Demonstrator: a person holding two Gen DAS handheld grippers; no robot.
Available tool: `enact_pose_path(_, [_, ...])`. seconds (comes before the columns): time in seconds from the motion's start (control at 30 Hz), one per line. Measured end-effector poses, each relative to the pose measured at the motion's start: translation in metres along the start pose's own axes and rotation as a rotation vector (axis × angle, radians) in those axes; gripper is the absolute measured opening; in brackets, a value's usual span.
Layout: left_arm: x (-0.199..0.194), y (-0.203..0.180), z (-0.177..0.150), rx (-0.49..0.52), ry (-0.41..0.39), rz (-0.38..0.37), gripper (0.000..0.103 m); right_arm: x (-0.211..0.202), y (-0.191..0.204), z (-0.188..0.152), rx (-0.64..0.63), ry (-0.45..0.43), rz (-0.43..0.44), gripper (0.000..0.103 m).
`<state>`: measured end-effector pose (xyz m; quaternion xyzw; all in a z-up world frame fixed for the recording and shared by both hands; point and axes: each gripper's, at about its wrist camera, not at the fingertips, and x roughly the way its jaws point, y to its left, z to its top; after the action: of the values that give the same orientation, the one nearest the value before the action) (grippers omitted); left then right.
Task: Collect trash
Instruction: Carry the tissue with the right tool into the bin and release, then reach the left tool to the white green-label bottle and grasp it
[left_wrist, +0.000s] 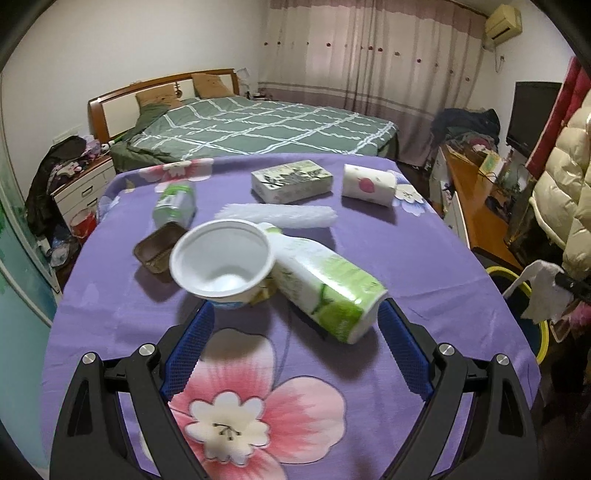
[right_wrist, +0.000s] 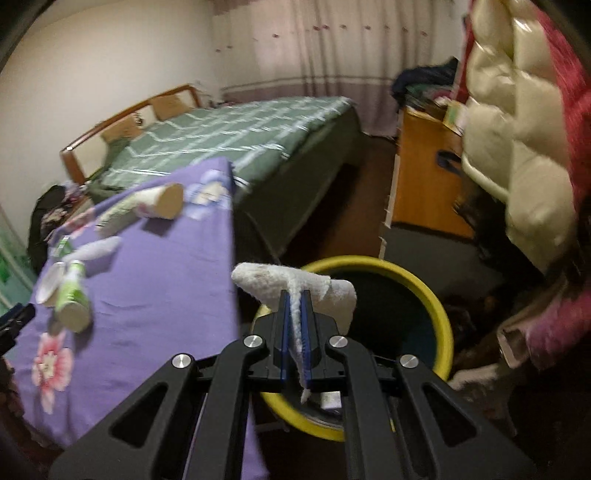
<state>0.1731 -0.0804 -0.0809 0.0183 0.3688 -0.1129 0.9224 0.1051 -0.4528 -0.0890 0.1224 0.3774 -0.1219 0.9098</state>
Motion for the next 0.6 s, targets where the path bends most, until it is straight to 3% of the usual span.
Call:
enact_pose_path(0.27, [0.012, -0.024, 0.0, 0.04, 0.026, -0.014, 0.089, 0.023, -0.025, -0.012, 0.038, 0.035, -0.048, 0.008])
enact_pose_path(0.37, [0.018, -0.03, 0.0, 0.043, 0.038, -0.013, 0.089, 0.025, -0.028, -0.014, 0.047, 0.04, -0.045, 0.017])
enact_pose_path(0.6, [0.042, -0.041, -0.003, 0.037, 0.078, -0.001, 0.089, 0.026, -0.029, -0.017, 0.054, 0.043, -0.034, 0.021])
